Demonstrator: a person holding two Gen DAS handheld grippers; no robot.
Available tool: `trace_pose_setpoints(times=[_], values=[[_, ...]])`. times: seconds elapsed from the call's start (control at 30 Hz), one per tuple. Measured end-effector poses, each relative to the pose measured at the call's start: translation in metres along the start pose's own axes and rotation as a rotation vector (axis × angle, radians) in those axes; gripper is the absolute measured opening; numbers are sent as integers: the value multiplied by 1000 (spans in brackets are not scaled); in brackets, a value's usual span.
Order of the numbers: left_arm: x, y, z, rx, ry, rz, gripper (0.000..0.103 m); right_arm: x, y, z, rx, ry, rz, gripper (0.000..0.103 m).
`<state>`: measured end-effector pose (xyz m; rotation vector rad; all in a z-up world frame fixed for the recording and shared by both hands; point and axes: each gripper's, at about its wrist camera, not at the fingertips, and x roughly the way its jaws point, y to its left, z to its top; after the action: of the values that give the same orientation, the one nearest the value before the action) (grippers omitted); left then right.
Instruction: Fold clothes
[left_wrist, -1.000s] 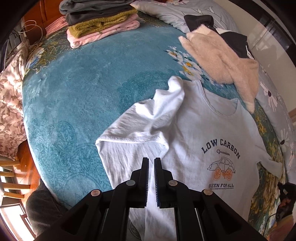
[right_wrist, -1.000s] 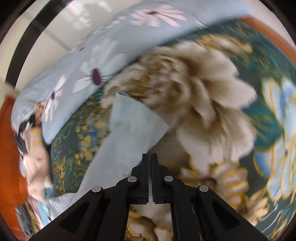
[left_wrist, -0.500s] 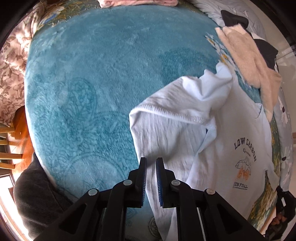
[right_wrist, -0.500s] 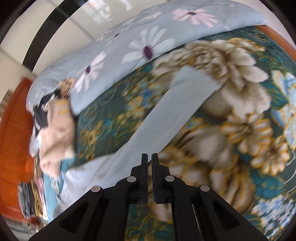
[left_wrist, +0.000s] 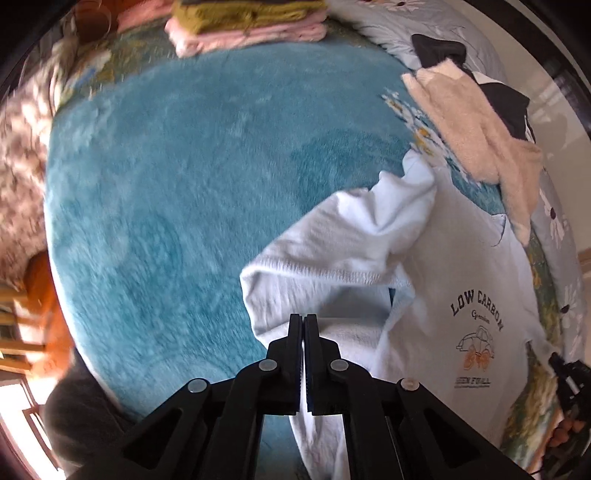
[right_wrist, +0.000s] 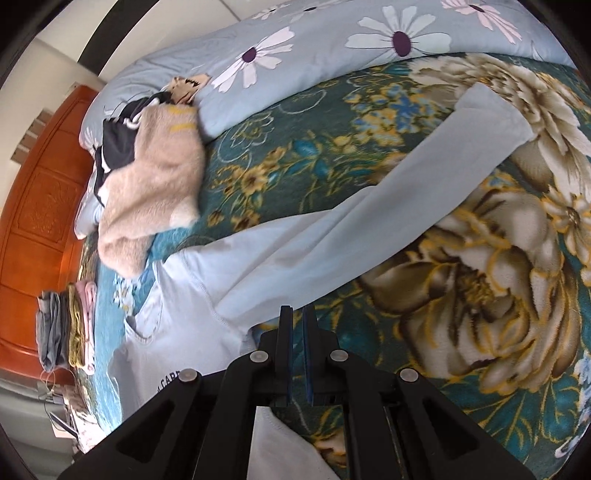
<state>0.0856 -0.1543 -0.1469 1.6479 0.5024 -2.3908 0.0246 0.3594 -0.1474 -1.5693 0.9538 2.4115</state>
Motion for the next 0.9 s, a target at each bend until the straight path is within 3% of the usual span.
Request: trace_pose_setpoints(times=[0.07,0.13,0.27,0.33,0.47,0.63,0.7,0.77,0.83,0.9], values=[[-14,-8,9,71,-72,59,1,2,6,-1,-10,10,0,4],[-38,-7,27,150,-194,148,1,5,14,-4,-23,18,-1,4],[-80,-19,46,346,-476,428,1,7,29,-8,-55,25,0,4],[-76,-12,50,383,-451,432,2,10,37,-11,-71,29,-3,4],[-25,4,26,345,-233,364,2,22,49,-18,-87,58,-7,4],[15,24,6,203,-30,183,5,38,61,-28,-113,103,-11,4],[11,36,8,130,-33,98,5,42,66,-31,-128,114,-15,4],[-1,55,12,30,-59,-27,16,45,70,-33,-134,121,-18,4],[-9,77,18,-47,-90,-97,38,48,73,-34,-138,127,-23,4],[-17,100,25,-120,-123,-144,43,51,75,-36,-142,134,-30,4]])
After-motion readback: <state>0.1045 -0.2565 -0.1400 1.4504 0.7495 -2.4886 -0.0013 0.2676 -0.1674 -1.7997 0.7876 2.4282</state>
